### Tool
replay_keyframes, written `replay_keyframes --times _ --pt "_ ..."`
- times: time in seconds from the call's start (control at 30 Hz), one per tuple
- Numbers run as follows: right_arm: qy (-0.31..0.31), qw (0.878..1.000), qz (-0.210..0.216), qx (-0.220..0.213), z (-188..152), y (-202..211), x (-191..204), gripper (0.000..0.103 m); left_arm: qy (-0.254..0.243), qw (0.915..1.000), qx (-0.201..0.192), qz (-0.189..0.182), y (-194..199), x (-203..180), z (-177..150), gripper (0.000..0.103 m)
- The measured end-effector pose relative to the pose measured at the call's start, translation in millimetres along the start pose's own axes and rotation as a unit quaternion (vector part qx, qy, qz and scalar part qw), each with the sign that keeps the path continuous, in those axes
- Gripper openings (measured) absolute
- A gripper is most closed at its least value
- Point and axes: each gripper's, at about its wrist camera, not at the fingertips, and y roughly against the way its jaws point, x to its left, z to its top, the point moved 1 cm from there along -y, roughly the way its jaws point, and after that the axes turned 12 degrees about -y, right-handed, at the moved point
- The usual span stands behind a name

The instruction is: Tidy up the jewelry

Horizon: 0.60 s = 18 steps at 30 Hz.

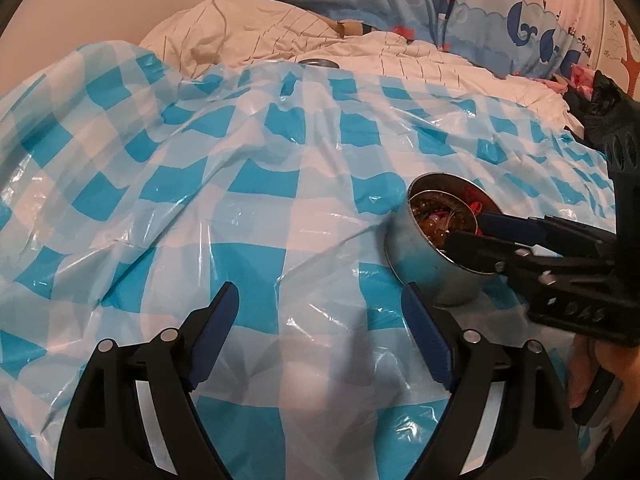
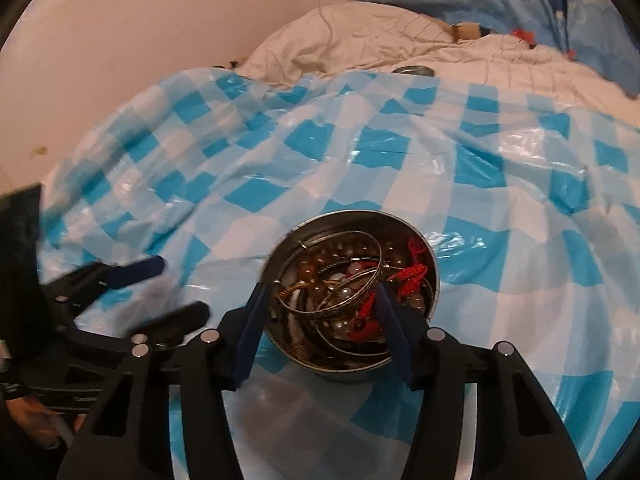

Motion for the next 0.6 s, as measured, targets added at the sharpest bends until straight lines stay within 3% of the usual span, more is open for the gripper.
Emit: replay_keyframes --times 0.13,0.17,0.27,0.33,0.43,0.53,0.6 --pt "-0.007 0.999 0.026 -0.016 1 9 -1 0.055 -0.001 1.0000 -0.002 -0.003 0 -2 1 0.080" --pt "0.002 1.000 0.009 -0.029 1 11 2 0.055 -0.002 1.0000 -0.003 -0.003 1 -3 1 0.080" --pt "0.045 0.994 -0.094 -0.045 0 6 11 0.056 -0.004 1.0000 -0.005 -0.003 2 -5 1 0.082" --pt "0.063 0.989 -0.125 -0.043 -4 2 12 0.056 -0.004 1.0000 -0.005 -0.004 2 -5 1 0.082" --pt "0.062 0.988 -0.133 -0.040 -4 7 10 0.055 -0.007 0.9999 -0.009 -0.003 3 -6 1 0.082" --pt "0.045 0.992 -0.109 -0.052 -7 26 5 0.056 -0.026 0.9991 -0.033 -0.009 12 -17 8 0.082" --pt "0.036 0.991 -0.115 -0.058 -13 41 -1 0.061 -0.044 0.9973 -0.053 -0.023 17 -28 16 0.082"
